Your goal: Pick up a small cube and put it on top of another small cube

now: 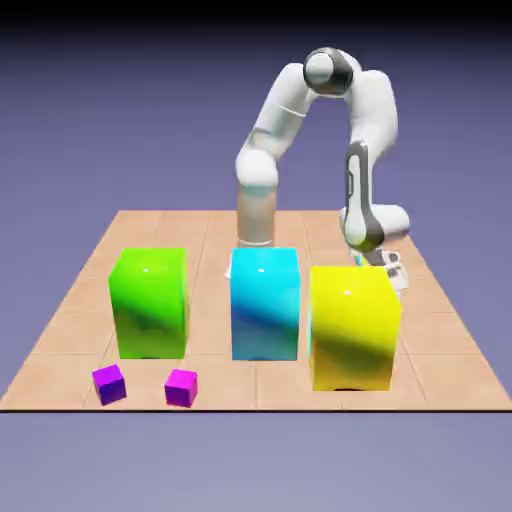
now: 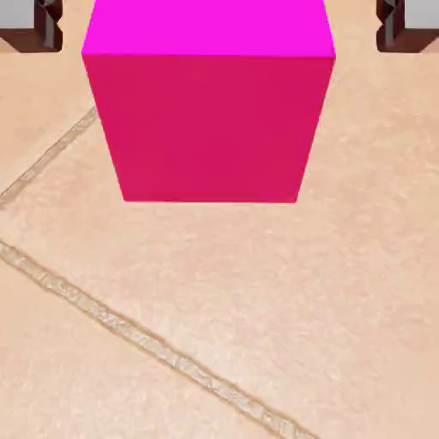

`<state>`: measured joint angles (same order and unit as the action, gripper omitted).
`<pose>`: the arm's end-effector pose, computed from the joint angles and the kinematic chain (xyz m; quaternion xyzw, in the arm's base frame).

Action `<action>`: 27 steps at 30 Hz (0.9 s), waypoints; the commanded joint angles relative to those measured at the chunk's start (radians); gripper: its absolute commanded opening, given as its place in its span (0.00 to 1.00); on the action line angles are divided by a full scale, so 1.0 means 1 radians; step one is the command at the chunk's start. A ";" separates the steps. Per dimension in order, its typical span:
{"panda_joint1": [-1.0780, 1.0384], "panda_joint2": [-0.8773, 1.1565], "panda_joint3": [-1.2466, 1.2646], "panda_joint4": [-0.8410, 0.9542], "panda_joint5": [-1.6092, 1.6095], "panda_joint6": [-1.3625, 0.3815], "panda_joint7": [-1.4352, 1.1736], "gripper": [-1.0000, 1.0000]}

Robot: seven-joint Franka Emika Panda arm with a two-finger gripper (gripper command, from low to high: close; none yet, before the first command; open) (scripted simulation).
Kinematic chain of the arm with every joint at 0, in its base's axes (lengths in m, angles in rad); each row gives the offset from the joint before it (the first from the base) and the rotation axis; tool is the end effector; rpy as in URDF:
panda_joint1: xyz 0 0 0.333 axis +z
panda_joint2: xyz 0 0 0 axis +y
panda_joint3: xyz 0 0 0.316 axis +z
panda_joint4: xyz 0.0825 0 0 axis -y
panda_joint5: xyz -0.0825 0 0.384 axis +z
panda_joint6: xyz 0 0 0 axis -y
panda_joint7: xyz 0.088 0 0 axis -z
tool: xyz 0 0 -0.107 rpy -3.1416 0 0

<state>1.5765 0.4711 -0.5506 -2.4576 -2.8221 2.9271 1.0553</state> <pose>0.2014 0.3011 0.1095 0.1195 0.9529 0.1711 0.2201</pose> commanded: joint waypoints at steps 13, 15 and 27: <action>0.333 -0.229 -0.373 -0.132 0.243 0.084 -0.293 0.00; 0.328 -0.264 -0.364 -0.104 0.330 0.079 -0.256 0.00; 0.215 -0.395 -0.305 0.051 0.852 0.004 -0.161 0.00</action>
<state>1.7861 0.0758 -0.8560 -2.4065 -1.9705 2.9313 0.8950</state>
